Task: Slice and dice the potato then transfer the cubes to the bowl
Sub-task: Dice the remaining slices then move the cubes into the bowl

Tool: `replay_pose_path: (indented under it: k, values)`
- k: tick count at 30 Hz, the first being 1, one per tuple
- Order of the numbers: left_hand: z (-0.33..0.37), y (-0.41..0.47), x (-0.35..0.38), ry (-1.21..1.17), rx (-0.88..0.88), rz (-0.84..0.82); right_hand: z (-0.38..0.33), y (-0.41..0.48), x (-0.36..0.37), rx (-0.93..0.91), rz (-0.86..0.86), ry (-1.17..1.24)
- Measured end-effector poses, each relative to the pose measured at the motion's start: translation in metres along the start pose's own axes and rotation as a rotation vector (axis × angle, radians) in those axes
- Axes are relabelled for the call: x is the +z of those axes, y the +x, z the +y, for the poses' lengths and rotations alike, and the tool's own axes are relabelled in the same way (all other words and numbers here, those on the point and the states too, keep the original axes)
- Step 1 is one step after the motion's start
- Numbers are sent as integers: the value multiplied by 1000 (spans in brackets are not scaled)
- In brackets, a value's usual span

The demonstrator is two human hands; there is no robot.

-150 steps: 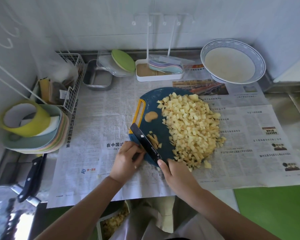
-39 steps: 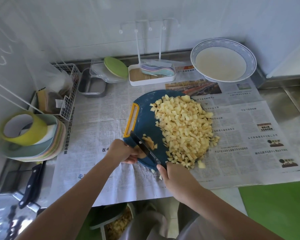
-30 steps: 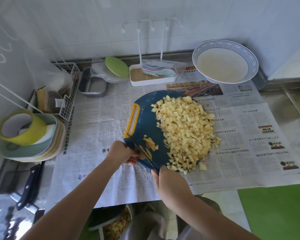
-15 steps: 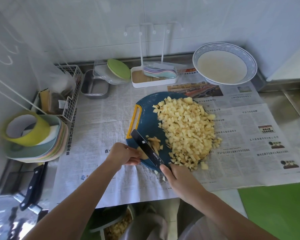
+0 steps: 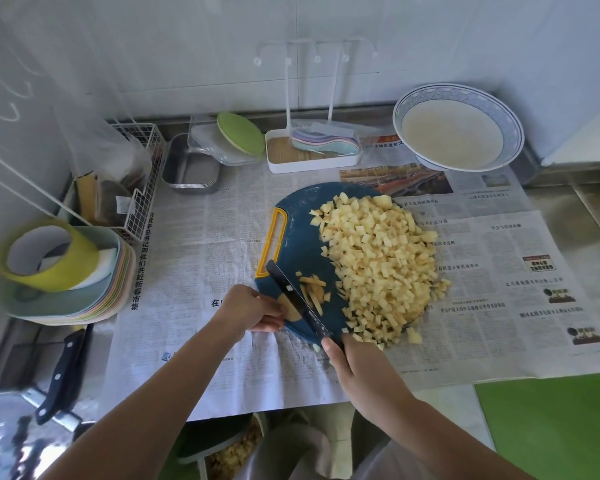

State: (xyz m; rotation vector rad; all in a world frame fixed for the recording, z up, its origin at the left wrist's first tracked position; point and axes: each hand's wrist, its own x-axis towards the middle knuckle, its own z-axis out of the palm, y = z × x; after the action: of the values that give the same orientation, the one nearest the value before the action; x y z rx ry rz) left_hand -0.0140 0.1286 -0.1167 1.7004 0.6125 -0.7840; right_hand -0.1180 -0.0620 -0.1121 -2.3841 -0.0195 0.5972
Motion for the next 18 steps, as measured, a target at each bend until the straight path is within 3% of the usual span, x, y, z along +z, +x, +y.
replay_pose_path:
  k: [9, 13, 18]
  values:
    - [0, 1, -1, 21, -14, -21, 2, 9, -1, 16, -13, -7]
    - [-1, 5, -4, 27, -54, -138, 2, 10, -1, 30, -10, -163]
    - [0, 12, -5, 137, -29, -108, -11, 8, 3, 18, -6, -406]
